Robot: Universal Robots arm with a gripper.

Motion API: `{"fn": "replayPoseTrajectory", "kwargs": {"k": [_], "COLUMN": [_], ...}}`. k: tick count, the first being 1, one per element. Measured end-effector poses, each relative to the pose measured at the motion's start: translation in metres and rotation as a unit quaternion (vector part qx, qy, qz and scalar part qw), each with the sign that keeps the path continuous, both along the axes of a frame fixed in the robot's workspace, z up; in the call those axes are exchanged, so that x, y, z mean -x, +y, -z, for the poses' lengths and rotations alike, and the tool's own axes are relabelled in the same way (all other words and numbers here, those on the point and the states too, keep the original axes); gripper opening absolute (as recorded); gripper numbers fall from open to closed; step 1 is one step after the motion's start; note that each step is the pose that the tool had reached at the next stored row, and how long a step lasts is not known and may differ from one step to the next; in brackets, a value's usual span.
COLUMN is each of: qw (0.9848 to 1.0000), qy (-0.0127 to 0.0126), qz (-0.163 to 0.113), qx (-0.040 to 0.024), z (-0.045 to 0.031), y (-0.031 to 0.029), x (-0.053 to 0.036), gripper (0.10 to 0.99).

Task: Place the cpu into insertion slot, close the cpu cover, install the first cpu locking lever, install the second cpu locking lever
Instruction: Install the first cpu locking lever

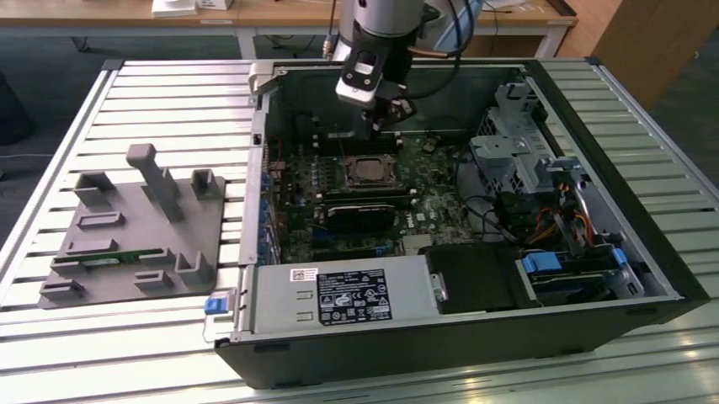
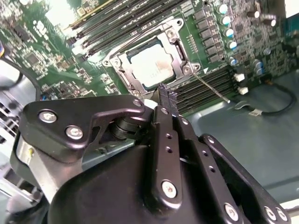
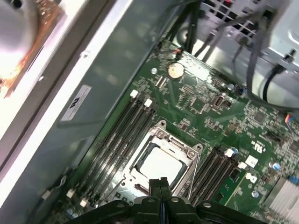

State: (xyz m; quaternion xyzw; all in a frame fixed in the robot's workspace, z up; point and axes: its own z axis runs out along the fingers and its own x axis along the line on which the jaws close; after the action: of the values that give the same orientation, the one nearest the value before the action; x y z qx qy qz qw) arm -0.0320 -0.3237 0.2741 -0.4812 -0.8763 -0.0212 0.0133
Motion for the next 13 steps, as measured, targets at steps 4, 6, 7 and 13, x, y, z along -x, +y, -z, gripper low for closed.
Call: {"fn": "replayPoseTrajectory", "kwargs": {"k": [4, 6, 7, 13], "qw": [0.9997, 0.9994, 0.9992, 0.9965], "qy": [0.0, 0.0, 0.0, 0.0], "qz": [-0.024, -0.036, -0.04, -0.084], "qx": [0.0, 0.0, 0.0, 0.0], "z": [0.0, 0.0, 0.0, 0.0001], "y": [0.0, 0.0, 0.0, 0.0], "x": [0.0, 0.0, 0.0, 0.0], "gripper": [0.106, 0.106, 0.106, 0.106]}}
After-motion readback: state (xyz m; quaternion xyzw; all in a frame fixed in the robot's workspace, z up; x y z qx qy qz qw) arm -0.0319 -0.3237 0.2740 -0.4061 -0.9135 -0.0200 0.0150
